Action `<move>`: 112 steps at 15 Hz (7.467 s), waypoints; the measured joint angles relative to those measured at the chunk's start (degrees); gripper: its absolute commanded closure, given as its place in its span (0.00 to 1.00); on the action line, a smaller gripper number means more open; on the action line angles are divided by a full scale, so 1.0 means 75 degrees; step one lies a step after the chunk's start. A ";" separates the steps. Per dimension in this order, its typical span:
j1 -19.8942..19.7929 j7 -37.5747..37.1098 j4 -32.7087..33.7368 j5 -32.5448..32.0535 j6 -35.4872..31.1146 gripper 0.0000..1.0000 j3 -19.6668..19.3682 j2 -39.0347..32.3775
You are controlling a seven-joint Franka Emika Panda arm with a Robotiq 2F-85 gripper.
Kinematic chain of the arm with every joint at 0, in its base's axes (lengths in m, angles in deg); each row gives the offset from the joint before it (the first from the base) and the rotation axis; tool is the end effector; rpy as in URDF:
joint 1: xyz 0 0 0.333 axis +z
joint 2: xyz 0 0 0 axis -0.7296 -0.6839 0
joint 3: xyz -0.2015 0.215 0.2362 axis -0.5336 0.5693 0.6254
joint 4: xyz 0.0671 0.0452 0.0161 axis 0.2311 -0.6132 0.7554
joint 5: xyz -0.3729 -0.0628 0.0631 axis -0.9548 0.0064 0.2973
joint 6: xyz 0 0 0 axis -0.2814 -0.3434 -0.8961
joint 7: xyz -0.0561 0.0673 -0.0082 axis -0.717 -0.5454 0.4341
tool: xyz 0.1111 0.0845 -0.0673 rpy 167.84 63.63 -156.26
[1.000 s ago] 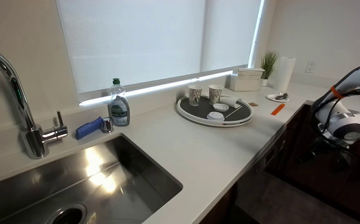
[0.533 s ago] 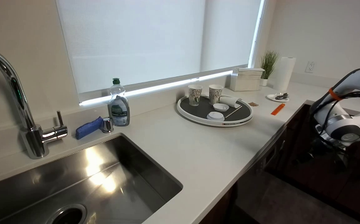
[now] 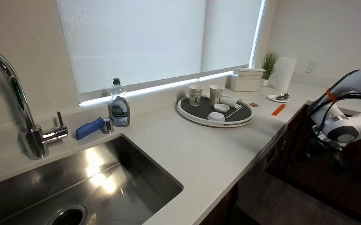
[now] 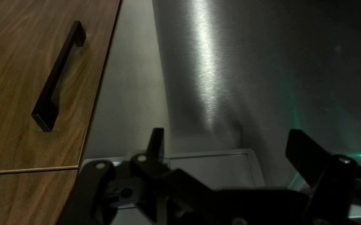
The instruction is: Press a button on the dishwasher
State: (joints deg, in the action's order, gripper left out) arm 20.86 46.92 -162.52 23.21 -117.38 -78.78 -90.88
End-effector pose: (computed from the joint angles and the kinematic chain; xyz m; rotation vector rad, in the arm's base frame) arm 0.5206 -0.3028 0.0995 -2.8537 -0.5367 -0.7619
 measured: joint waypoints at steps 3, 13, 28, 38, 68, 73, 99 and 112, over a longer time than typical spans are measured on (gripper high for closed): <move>-0.0052 0.0059 0.0262 0.0078 0.0002 0.51 0.0117 -0.0203; 0.0015 0.0441 0.0843 0.0523 0.1386 1.00 -0.0135 -0.0596; 0.0266 0.0822 0.1462 0.1300 0.1875 1.00 -0.0626 -0.1075; 0.0265 0.0822 0.2007 0.1870 0.1876 1.00 -0.0944 -0.1284; 0.0408 -0.1064 0.2897 0.0234 0.1875 1.00 -0.1740 -0.1867; 0.0423 -0.1692 0.2809 -0.0736 0.1875 1.00 -0.1590 -0.1733; -0.0137 -0.1815 0.3274 -0.0800 0.1875 1.00 -0.0974 -0.1829; 0.0005 -0.2004 0.1193 -0.2180 0.1867 0.01 -0.1325 -0.0121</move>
State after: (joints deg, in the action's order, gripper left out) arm 20.89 31.89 -153.57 6.87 -103.37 -88.72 -91.79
